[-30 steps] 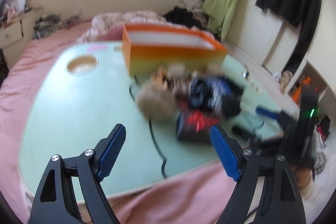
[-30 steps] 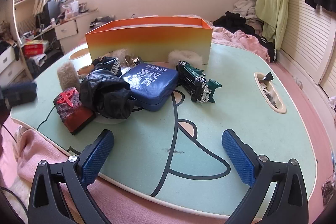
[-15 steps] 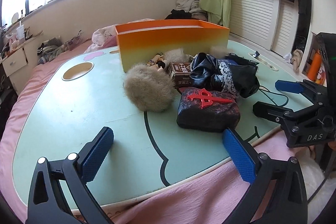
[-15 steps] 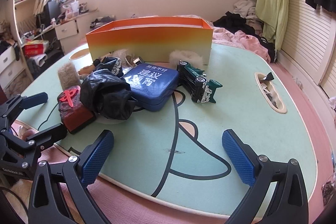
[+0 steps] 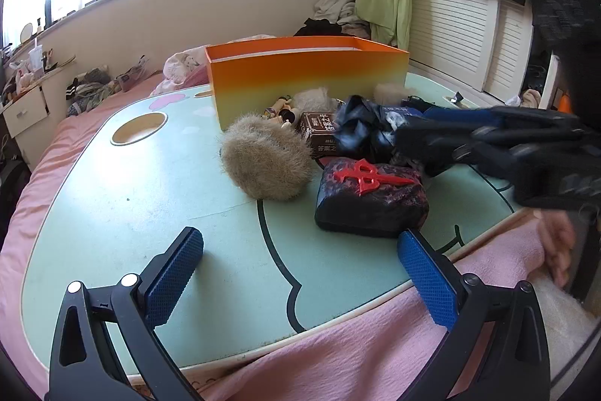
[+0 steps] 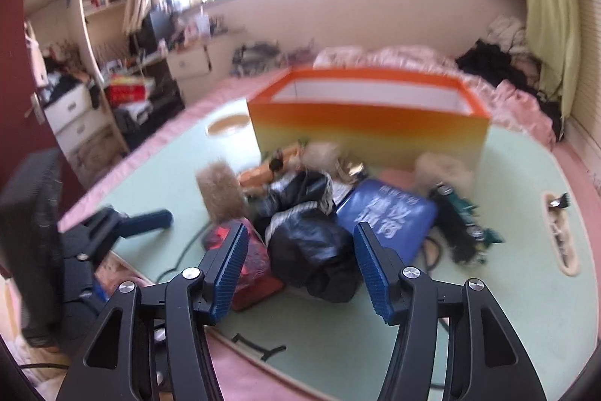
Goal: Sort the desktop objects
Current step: 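Grasp the black lace cloth on the table with the right gripper and lift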
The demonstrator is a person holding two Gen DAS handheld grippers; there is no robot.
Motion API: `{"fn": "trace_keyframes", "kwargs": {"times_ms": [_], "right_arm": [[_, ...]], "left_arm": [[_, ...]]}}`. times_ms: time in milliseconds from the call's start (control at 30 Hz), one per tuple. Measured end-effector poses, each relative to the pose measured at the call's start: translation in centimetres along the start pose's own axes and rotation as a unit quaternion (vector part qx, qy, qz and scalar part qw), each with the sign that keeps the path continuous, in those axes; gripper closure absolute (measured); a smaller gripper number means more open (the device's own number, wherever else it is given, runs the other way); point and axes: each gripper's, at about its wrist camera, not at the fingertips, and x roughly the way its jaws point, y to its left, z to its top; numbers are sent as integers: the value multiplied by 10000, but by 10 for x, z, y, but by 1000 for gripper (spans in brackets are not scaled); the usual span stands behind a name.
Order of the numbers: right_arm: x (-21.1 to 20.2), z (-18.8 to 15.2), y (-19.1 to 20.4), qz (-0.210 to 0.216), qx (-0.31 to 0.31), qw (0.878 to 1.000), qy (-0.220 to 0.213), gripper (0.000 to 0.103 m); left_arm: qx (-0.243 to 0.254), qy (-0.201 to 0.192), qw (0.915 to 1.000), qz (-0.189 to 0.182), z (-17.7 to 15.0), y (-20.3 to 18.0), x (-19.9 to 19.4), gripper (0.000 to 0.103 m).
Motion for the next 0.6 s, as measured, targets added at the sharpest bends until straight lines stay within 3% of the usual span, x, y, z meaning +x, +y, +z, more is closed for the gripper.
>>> {"fn": "trace_keyframes", "kwargs": {"times_ms": [33,67,133,233,300,367,467,600], "right_arm": [[4,-2,-1,25,-13,10000,36,66],[0,-8,-3,65,30,10000,-53,71],[-13,-17,-11,57,102,9996,-260,73],[-45,-31,-23,406,335,9946,-899,73],[-68,-38,-32,306,351,9916,-1207,73],[-83,-41,-35,76,288,9905,-1344,73],[-95,-38,-51,-90,418,9883,-1465,73],[-102,-33,-77,-56,884,9829,-1616,73]], "left_arm": [[0,5,10000,5,0,0,0,0],[2,2,10000,6,0,-1,0,0],[6,3,10000,15,-1,-1,-1,0],[12,20,10000,13,-1,-1,-2,0],[-1,33,10000,-16,-2,0,-4,0],[-13,16,10000,-29,-2,-1,-6,0],[-4,-178,9992,-360,5,-6,-17,0],[445,-187,9983,-314,21,-27,-11,0]]}}
